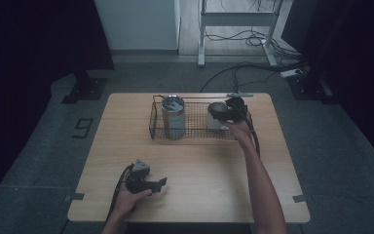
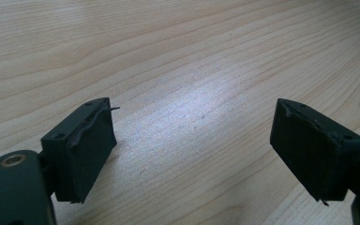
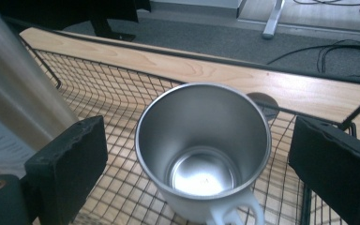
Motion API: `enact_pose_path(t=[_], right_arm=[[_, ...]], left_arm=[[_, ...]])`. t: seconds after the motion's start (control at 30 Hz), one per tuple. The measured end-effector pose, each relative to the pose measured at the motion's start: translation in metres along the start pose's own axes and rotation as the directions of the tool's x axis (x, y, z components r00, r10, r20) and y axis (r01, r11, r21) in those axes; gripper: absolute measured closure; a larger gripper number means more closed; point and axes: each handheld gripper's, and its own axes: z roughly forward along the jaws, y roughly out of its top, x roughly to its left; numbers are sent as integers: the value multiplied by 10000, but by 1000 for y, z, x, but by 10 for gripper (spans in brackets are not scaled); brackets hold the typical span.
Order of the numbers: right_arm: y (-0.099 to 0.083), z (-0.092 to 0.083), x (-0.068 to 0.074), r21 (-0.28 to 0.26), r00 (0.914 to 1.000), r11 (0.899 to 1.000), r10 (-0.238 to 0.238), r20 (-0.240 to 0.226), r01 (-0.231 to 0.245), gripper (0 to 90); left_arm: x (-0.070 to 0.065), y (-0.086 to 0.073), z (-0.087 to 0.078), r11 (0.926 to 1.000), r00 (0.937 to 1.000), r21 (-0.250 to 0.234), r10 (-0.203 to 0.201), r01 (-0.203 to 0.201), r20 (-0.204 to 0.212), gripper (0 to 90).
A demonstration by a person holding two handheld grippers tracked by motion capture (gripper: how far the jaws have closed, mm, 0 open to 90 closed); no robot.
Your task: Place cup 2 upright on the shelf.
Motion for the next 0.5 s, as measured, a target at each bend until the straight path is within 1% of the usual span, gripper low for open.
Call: enact_pose_path(t=[0.1,0.2,0.27,0.3,0.33,0.37,0.47,0.5], right_arm=[[-4,-7,0,-262,10000,9997,-20,1,20,72],[-8,-11,0,-288,10000,9996,-26,-61,24,79],[-10,-14,0,-105,9999,9999,-86,-64,85,78],[-10,-14,0,-105,9999,9999,-86,-64,85,78],[-12,-19,1,-299,9998,9994,-159,-138,155,117],[-13,-21,1,-377,9997,9992,-147,-170,140,124],[-17,-25,1,-391,9996,9991,-144,-245,135,128],[-19,-26,2,-307,9995,9994,-166,-254,158,128]], left_arm=[[0,0,0,10000,10000,29,13,-13,-14,144],[0,0,1,10000,10000,58,30,-30,-27,144],[-1,-1,1,10000,10000,62,58,-57,-41,144],[-1,-1,1,10000,10000,62,58,-57,-41,143],[-1,-1,2,10000,10000,73,62,-62,-33,143],[-1,-1,2,10000,10000,75,59,-58,-37,144],[-2,-1,2,9999,10000,90,63,-62,-54,143],[-2,-1,2,9999,10000,100,72,-72,-61,143]])
